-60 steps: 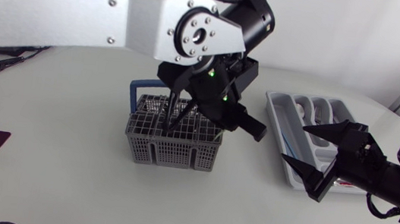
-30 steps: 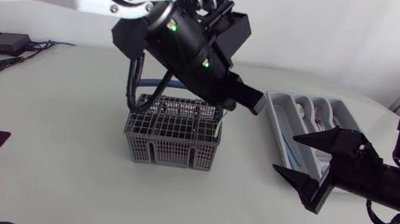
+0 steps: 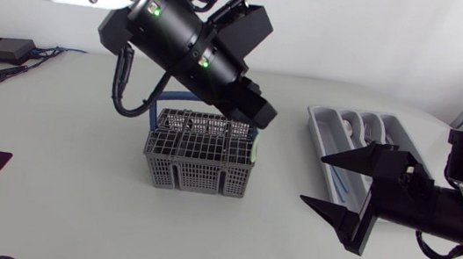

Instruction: Unload the cutlery basket into the drawer organizer.

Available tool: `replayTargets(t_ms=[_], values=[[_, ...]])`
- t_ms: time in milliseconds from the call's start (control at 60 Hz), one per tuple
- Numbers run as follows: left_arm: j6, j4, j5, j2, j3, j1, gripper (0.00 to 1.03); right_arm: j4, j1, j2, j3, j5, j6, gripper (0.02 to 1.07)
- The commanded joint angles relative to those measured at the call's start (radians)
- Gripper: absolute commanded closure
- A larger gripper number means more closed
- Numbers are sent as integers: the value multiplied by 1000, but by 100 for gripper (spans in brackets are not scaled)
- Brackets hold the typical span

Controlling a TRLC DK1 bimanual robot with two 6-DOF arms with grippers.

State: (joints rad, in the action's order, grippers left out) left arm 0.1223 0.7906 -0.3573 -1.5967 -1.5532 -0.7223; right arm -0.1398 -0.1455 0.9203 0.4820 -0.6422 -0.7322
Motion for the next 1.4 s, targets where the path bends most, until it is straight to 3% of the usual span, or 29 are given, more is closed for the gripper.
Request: replayTargets(t_ms=[0, 283, 500, 1000, 1383], values=[[119, 21, -39, -22, 22, 27, 90, -15, -39, 18, 29, -2, 13, 6], [398, 21, -124, -42, 84, 49, 91, -18, -118, 140, 106, -7, -4, 6], [603, 22, -144, -34, 147, 37, 93, -27, -152, 210, 147, -34, -29, 6], [629, 107, -177, 107, 88, 34, 94, -60, -158, 213, 167, -37, -72, 6], [652, 145, -177, 231, 150, -14, 94, -222, -204, 77, 191, -28, -84, 6]])
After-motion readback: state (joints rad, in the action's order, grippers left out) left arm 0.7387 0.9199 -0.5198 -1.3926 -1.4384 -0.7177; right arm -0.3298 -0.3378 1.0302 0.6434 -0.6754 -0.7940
